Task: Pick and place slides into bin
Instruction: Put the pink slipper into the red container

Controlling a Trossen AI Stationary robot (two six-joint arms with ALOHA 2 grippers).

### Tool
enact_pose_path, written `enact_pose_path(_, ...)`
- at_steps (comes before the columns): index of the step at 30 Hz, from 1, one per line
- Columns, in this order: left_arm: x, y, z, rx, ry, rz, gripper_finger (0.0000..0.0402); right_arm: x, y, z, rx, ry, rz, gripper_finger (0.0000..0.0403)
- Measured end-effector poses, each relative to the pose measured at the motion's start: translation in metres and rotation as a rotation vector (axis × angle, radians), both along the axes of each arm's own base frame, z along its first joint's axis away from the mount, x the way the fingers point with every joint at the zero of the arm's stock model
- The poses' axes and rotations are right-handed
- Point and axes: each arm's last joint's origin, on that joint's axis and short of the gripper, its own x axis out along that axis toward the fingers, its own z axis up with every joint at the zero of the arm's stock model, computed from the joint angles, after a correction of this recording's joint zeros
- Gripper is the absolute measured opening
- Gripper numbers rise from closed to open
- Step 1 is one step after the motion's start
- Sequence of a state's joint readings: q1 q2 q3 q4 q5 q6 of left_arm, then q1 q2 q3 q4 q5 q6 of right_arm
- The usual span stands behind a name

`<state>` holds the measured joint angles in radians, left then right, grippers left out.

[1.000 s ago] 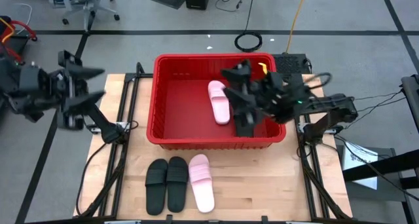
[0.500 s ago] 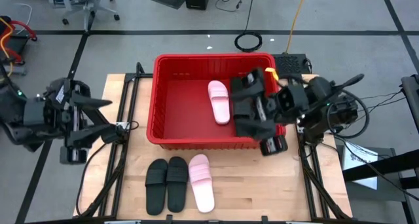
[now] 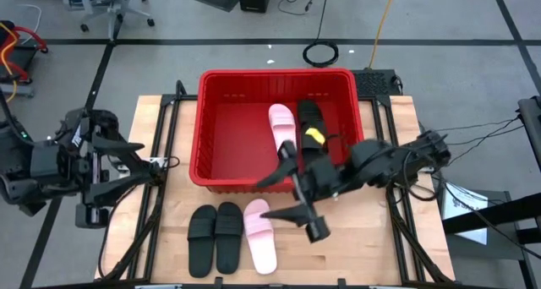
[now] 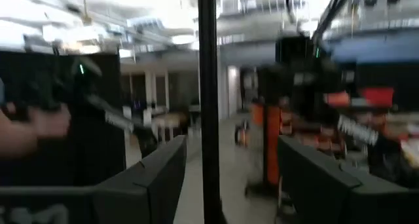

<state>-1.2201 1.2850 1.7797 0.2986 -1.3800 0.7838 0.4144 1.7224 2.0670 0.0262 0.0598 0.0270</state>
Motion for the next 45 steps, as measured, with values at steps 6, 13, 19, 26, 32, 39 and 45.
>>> enact_pose_path(6, 0.000, 0.000, 0.001, -0.051, -0.015, -0.001, 0.0255, 0.002, 0.019, -0.029, -0.087, 0.246, -0.043, 0.0226)
enact_pose_path(13, 0.000, 0.001, 0.002, -0.069, -0.021, 0.001, 0.0255, 0.012, 0.045, -0.080, -0.277, 0.522, -0.157, 0.0226)
enact_pose_path(19, 0.000, 0.001, 0.002, -0.091, -0.026, -0.003, 0.0255, 0.038, 0.069, -0.139, -0.409, 0.702, -0.243, 0.0226)
enact_pose_path(26, 0.000, -0.001, 0.001, -0.133, -0.033, -0.017, 0.0255, 0.062, 0.093, -0.206, -0.586, 0.820, -0.299, 0.0226)
enact_pose_path(32, -0.003, -0.004, 0.000, -0.134, -0.029, -0.041, 0.0255, 0.074, 0.100, -0.252, -0.688, 0.920, -0.350, 0.0226)
enact_pose_path(39, -0.007, -0.006, 0.000, -0.130, -0.026, -0.062, 0.0255, 0.079, 0.103, -0.285, -0.728, 1.010, -0.364, 0.0226)
enact_pose_path(45, -0.007, -0.006, 0.000, -0.133, -0.022, -0.059, 0.0255, 0.083, 0.101, -0.308, -0.777, 1.067, -0.374, 0.0226)
